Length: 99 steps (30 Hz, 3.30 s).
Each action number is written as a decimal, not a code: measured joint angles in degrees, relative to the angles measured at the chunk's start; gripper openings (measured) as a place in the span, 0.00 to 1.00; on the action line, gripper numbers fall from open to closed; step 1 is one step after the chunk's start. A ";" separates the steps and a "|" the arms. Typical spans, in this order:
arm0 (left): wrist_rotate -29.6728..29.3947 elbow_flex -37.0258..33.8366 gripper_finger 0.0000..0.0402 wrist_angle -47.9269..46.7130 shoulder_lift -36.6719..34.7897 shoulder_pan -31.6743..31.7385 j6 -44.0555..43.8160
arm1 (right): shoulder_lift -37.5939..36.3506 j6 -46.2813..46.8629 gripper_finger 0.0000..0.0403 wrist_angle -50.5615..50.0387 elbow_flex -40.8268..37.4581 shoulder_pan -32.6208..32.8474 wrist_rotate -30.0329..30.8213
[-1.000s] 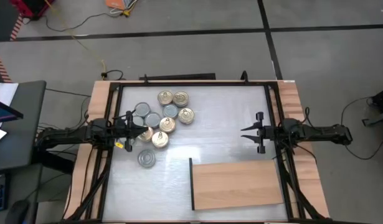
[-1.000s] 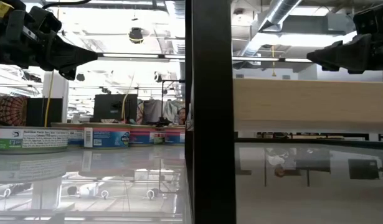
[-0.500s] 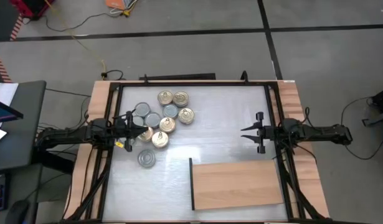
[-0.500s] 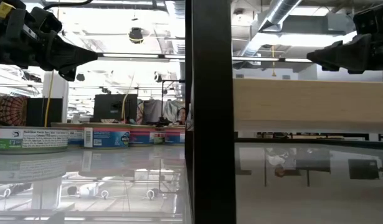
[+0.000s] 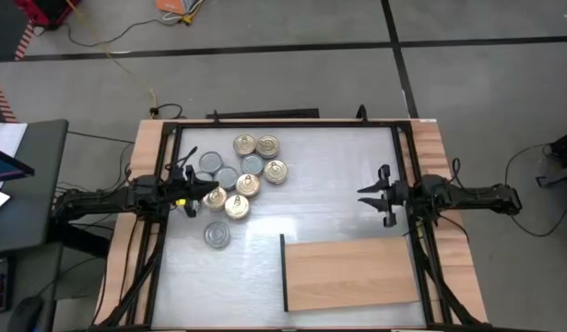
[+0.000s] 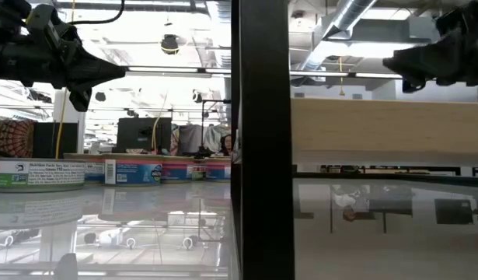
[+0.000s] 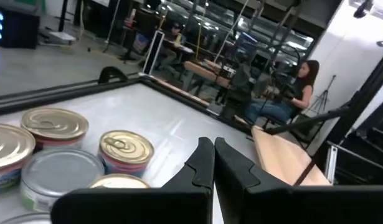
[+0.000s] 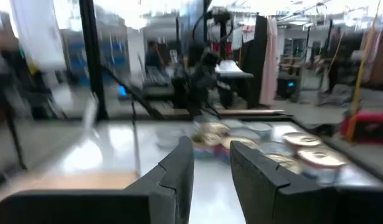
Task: Stack canned seafood by type on shelf
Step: Put the blue pink tuna can on the shelf
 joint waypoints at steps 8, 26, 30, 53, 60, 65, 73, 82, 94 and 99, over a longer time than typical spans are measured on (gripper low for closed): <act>1.47 0.00 0.00 -0.08 0.00 0.00 -10.44 | 0.00 15.04 0.33 3.03 -0.02 0.17 -0.04; 4.09 0.00 0.00 7.51 -0.02 0.00 19.59 | 11.44 10.29 0.33 7.45 8.10 -11.82 7.69; -3.94 0.92 0.00 6.77 0.00 0.00 21.37 | 20.04 10.08 0.33 7.85 11.26 -18.08 7.43; -4.58 8.46 0.07 -2.55 11.96 0.00 16.04 | 78.42 5.54 0.33 17.64 41.66 -21.84 -12.36; -6.72 8.48 0.25 -2.88 13.56 0.00 17.50 | 90.44 2.22 0.34 13.85 50.72 -21.49 -13.32; -7.39 8.48 0.30 -2.77 14.62 0.00 19.83 | 97.52 1.26 0.40 10.78 56.32 -21.32 -14.16; -11.02 8.55 0.30 -2.75 15.63 0.00 22.05 | 106.33 -1.22 0.53 2.11 67.44 -20.59 -14.30; -9.96 8.55 0.30 -4.86 15.76 0.02 21.09 | 108.78 -1.12 0.49 -11.48 70.82 -21.95 -9.40; -9.97 8.57 0.30 -5.76 15.74 0.02 21.19 | 111.63 3.25 0.30 -13.21 70.73 -24.43 -9.07; -9.89 8.57 0.30 -5.86 15.75 0.02 21.15 | 112.25 3.46 0.19 -14.09 70.78 -25.08 -9.27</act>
